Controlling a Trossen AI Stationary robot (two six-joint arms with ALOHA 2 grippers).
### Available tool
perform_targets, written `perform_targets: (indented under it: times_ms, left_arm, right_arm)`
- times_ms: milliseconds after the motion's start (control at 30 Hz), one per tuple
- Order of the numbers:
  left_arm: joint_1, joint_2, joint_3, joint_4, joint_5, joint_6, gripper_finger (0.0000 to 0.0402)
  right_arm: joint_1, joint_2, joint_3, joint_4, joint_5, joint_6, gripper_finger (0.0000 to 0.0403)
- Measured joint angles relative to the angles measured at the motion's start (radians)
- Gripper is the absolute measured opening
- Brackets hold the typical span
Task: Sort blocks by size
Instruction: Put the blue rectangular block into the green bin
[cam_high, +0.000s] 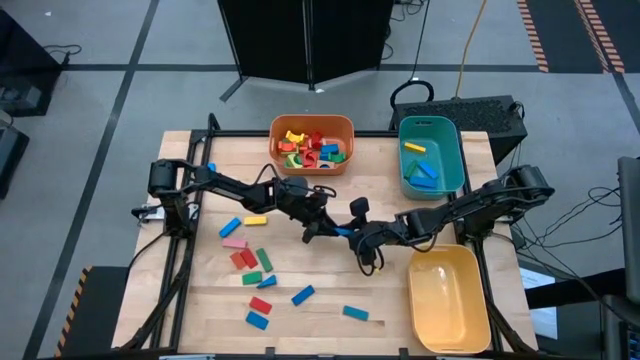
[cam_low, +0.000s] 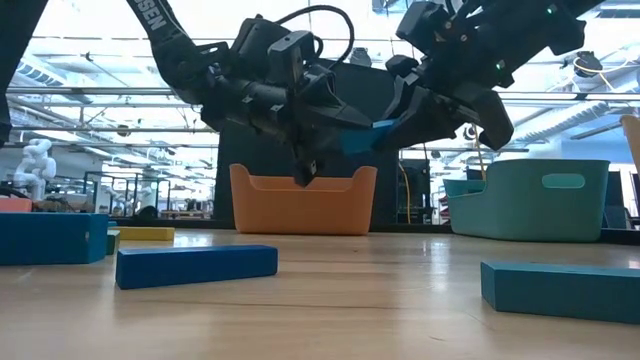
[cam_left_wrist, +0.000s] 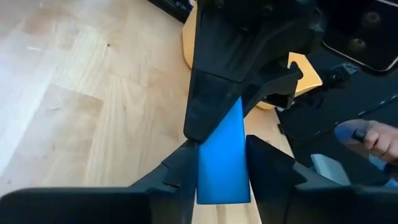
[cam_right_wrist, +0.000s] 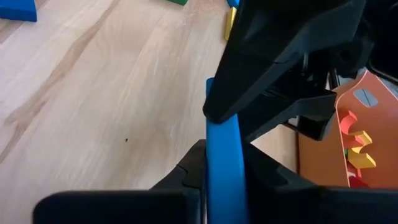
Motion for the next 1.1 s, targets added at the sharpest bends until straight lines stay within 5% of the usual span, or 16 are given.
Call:
perform_targets:
  times_ms: [267,500,867,1100]
  left_arm:
    - [0.032,0.000,0.000,-0.010,0.068,0.023,0.0223]
    - [0.072,-0.049,0.002,-0.157,0.065,0.106,0.0232]
    - [0.059,-0.254,0.001,-0.589,-0.227,0.338,0.0233]
    - [0.039,-0.338,-0.038,-0.689,-0.373,0.373,0.0233]
  right_arm:
    - [-0.009,-0.034,0.001,-0.142,0.039,0.084,0.0048]
    - [-0.051,-0.123,0.000,-0.280,0.056,0.185,0.0049]
    - [-0.194,-0.358,0.000,-0.580,0.187,0.299,0.0050]
    - [-0.359,-0.476,0.000,-0.781,0.203,0.416,0.0050]
